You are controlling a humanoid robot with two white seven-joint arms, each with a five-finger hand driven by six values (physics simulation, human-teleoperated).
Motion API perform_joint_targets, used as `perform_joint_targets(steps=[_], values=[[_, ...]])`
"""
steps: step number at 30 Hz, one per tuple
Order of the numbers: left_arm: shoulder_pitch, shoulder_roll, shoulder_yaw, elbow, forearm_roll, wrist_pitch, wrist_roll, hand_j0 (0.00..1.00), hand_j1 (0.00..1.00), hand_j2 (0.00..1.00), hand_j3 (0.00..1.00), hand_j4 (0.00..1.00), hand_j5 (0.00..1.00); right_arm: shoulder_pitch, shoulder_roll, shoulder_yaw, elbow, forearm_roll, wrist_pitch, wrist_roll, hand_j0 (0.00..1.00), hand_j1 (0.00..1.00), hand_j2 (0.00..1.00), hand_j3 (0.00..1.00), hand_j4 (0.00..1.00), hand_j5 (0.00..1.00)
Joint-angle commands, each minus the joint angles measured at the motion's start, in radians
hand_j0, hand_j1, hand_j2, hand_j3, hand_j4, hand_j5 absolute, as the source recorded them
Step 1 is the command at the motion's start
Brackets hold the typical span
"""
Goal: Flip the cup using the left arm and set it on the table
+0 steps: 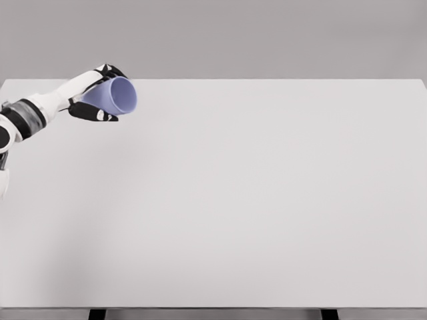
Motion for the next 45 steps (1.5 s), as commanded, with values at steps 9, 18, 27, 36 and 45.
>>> perform_joint_targets(steps=[9,18,27,36,45], values=[[0.045,0.003,0.065,0.11,0.253,-0.344,0.002,0.33,0.33,0.33,0.33,0.33,0.33,0.0,0.0,0.0,0.0,0.0,0.0,0.0,1.0,1.0,1.0,1.0,1.0,1.0],[0.034,-0.021,0.08,0.33,0.428,-0.367,0.002,0.33,0.33,0.33,0.33,0.33,0.33,0.0,0.0,0.0,0.0,0.0,0.0,0.0,1.0,1.0,1.0,1.0,1.0,1.0],[0.031,-0.083,0.097,0.415,0.604,-0.328,0.002,0.33,0.33,0.33,0.33,0.33,0.33,0.0,0.0,0.0,0.0,0.0,0.0,0.0,1.0,1.0,1.0,1.0,1.0,1.0],[0.038,-0.176,0.169,0.469,0.655,-0.243,0.002,0.34,0.34,0.34,0.34,0.34,0.34,0.0,0.0,0.0,0.0,0.001,0.0,0.0,1.0,1.0,1.0,1.0,1.0,1.0],[0.058,-0.215,0.2,0.518,0.696,-0.252,0.002,0.34,0.34,0.34,0.34,0.34,0.34,0.0,0.0,0.0,0.0,0.0,0.0,0.0,1.0,1.0,1.0,1.0,1.0,1.0]])
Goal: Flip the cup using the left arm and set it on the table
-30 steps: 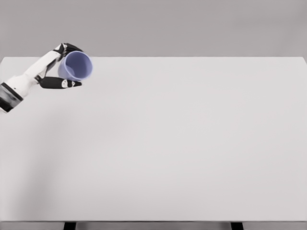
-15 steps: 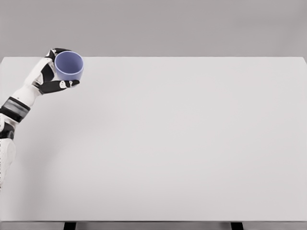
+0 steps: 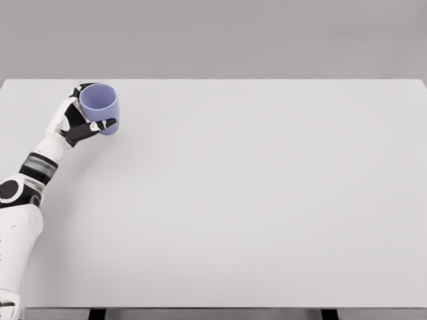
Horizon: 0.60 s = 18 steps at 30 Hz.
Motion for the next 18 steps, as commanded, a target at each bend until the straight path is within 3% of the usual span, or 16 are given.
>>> perform_joint_targets(steps=[1,18], values=[[0.002,-0.017,0.021,0.007,0.011,-0.008,0.001,0.35,0.35,0.35,0.35,0.35,0.35,0.0,0.0,0.0,0.0,0.001,0.0,0.0,1.0,1.0,1.0,1.0,1.0,1.0],[0.02,-0.026,0.044,0.04,0.011,-0.014,0.001,0.36,0.36,0.36,0.36,0.36,0.36,0.0,0.0,0.0,0.0,0.0,0.0,0.0,1.0,1.0,1.0,1.0,1.0,1.0]])
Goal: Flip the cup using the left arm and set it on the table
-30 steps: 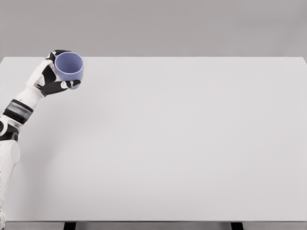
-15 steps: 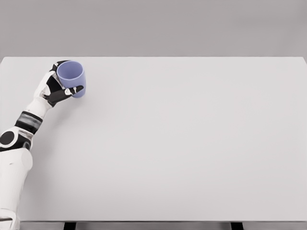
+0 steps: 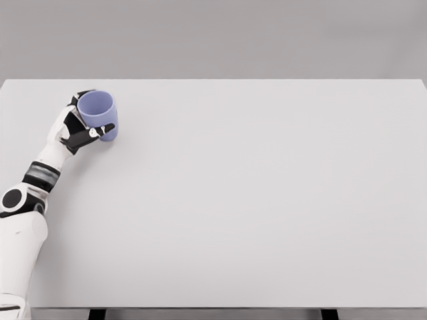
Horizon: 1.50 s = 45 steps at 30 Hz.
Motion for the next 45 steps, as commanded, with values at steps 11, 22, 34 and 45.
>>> perform_joint_targets(steps=[11,22,34,45], values=[[0.0,-0.001,0.001,0.016,0.003,0.005,0.001,0.49,0.49,0.49,0.49,0.49,0.49,0.0,0.0,0.0,0.0,0.001,0.0,0.0,1.0,1.0,1.0,1.0,1.0,1.0],[0.005,-0.001,-0.001,0.008,0.002,-0.005,0.001,0.68,0.68,0.68,0.68,0.68,0.68,0.0,0.0,0.0,0.0,0.0,0.0,0.0,1.0,1.0,1.0,1.0,1.0,1.0],[0.005,-0.001,-0.001,0.008,-0.003,-0.006,0.001,0.86,0.86,0.86,0.86,0.86,0.86,0.0,0.0,0.0,0.0,0.001,0.0,0.0,1.0,1.0,1.0,1.0,1.0,1.0],[0.006,0.0,-0.001,0.005,-0.003,-0.003,0.001,0.93,0.93,0.93,0.93,0.93,0.93,0.0,0.0,0.0,0.0,0.001,0.0,0.0,1.0,1.0,1.0,1.0,1.0,1.0]])
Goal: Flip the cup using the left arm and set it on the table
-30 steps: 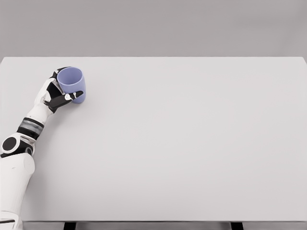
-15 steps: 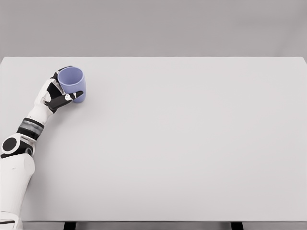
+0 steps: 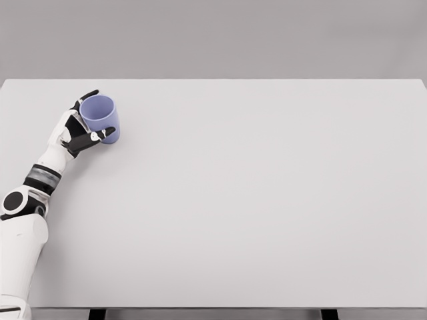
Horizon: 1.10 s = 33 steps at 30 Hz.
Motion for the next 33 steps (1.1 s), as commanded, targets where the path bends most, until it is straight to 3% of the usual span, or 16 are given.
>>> perform_joint_targets(steps=[1,22,26,33], values=[[0.0,0.001,0.0,-0.003,0.006,0.001,0.0,0.95,0.95,0.95,0.95,0.95,0.95,0.0,0.0,0.0,0.0,0.0,0.0,0.0,1.0,1.0,1.0,1.0,1.0,1.0],[0.003,0.015,0.003,-0.018,0.015,0.004,0.0,0.99,0.99,0.99,0.99,0.99,0.99,0.0,0.0,0.0,0.0,0.0,0.0,0.0,1.0,1.0,1.0,1.0,1.0,1.0],[0.046,0.017,0.026,-0.09,0.013,0.013,0.0,0.99,0.99,0.99,0.99,0.99,0.99,0.0,0.0,0.0,0.0,0.0,0.0,0.0,1.0,1.0,1.0,1.0,1.0,1.0],[0.052,0.03,0.046,-0.096,0.017,0.013,0.0,0.99,0.99,0.99,0.99,0.99,0.99,0.0,0.0,0.0,0.0,0.0,0.0,0.0,1.0,1.0,1.0,1.0,1.0,1.0]])
